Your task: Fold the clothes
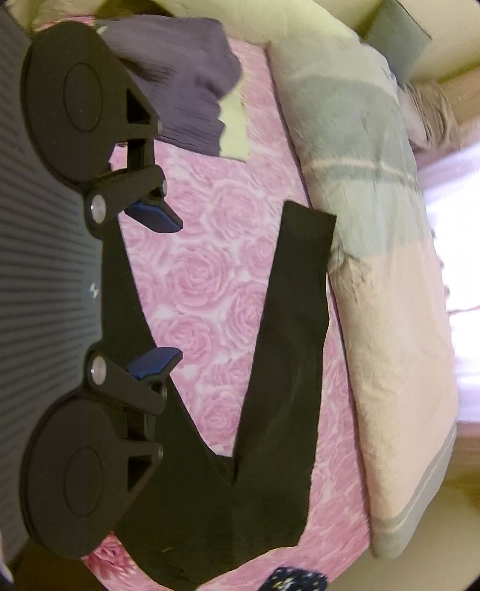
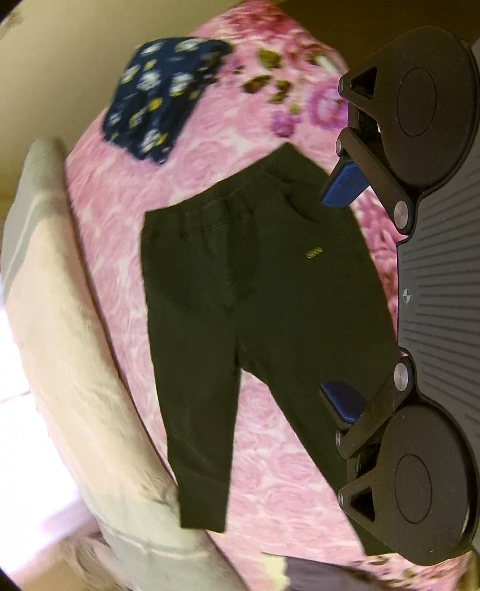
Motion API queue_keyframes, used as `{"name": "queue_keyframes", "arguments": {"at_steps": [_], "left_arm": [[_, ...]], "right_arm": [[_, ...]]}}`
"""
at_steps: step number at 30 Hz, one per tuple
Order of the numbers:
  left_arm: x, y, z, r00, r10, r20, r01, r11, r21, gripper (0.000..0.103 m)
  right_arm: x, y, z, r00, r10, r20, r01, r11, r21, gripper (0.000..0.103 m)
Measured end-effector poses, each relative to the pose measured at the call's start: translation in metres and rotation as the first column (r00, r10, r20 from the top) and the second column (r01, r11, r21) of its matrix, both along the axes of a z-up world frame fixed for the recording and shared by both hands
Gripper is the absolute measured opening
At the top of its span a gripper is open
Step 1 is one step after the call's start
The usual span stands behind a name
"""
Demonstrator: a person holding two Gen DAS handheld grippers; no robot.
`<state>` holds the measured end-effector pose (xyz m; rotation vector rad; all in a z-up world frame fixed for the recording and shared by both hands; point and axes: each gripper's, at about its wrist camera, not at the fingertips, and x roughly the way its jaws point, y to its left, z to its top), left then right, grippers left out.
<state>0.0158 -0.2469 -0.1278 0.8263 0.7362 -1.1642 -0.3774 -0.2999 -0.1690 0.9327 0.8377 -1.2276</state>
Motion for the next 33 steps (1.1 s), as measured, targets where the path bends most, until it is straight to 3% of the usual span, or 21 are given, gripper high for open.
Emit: {"name": "queue_keyframes", "arguments": {"at_steps": [5, 10, 17, 23, 29, 31, 33], "left_arm": [[0.009, -0.013, -0.015, 0.996, -0.053, -0.076, 0.053, 0.999, -0.001, 0.065], [0.018, -0.01, -0.035, 0.991, -0.039, -0.125, 0.045, 0.998, 0.046, 0.065], [0.031, -0.026, -0.062, 0.991, -0.047, -0.122, 0.057, 0.996, 0.074, 0.065], [0.025, -0.065, -0.093, 0.985, -0.121, -0.119, 0.127, 0.991, 0.047, 0.065], [0.023, -0.128, -0.138, 0.973, -0.176, -0.148, 0.182, 0.983, 0.031, 0.065], [0.022, -0.155, -0.153, 0.964, -0.218, -0.15, 0.224, 0.974, 0.021, 0.065], [0.019, -0.186, -0.167, 0.951, -0.275, -0.143, 0.278, 0.961, 0.0, 0.065]], "right_arm": [[0.002, 0.003, -0.015, 0.999, -0.036, -0.031, 0.037, 0.999, 0.029, 0.103], [0.012, -0.01, -0.024, 0.998, -0.033, -0.06, 0.034, 0.999, 0.014, 0.103], [0.007, -0.051, -0.044, 0.997, -0.077, -0.024, 0.078, 0.997, 0.027, 0.103], [0.0, -0.089, -0.097, 0.999, -0.044, -0.003, 0.044, 0.993, 0.109, 0.102], [-0.004, -0.162, -0.141, 1.0, 0.03, -0.008, -0.029, 0.996, 0.088, 0.102], [-0.002, -0.198, -0.148, 0.997, 0.078, -0.007, -0.078, 0.996, 0.046, 0.09], [0.001, -0.235, -0.157, 0.992, 0.128, 0.001, -0.128, 0.992, 0.009, 0.089]]}}
